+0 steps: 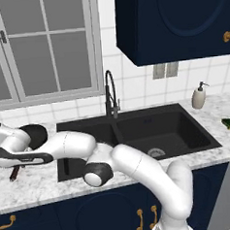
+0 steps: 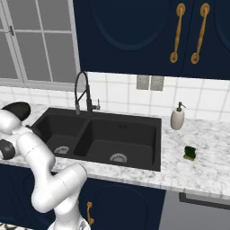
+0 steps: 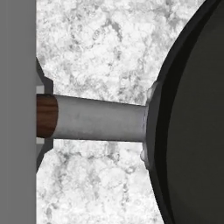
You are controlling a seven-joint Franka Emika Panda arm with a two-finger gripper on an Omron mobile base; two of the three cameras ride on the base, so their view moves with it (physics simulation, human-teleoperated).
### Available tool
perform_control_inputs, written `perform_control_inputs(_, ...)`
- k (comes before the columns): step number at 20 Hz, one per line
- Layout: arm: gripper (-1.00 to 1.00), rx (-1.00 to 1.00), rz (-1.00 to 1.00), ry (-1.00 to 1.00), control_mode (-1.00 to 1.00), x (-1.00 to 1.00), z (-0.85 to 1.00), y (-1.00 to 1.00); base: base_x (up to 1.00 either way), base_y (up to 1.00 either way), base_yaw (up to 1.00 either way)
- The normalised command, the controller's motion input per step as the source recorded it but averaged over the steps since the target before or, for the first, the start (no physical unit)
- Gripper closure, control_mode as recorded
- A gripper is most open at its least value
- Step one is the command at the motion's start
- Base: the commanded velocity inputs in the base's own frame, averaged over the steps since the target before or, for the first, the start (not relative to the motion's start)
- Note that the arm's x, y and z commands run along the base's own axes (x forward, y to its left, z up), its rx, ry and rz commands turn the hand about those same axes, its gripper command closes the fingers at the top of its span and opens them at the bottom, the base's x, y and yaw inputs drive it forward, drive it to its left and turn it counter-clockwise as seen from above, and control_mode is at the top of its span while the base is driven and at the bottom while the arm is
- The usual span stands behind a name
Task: Pick the pan and sponge and place them into the sink. Then turn on the water.
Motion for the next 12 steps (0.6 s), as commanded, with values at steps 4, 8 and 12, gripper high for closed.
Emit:
perform_control_inputs(4, 1.0, 0.0, -0.11, -0.19, -1.0, 0.0, 0.49, -0.01, 0.0, 0.0, 0.0)
perform_control_inputs(8, 1.0, 0.0, -0.2, -0.01, -1.0, 0.0, 0.39, -0.01, 0.0, 0.0, 0.0)
perform_control_inputs(12, 1.0, 0.0, -0.15, 0.0, -1.0, -0.01, 0.02, -0.13, 0.0, 0.0, 0.0)
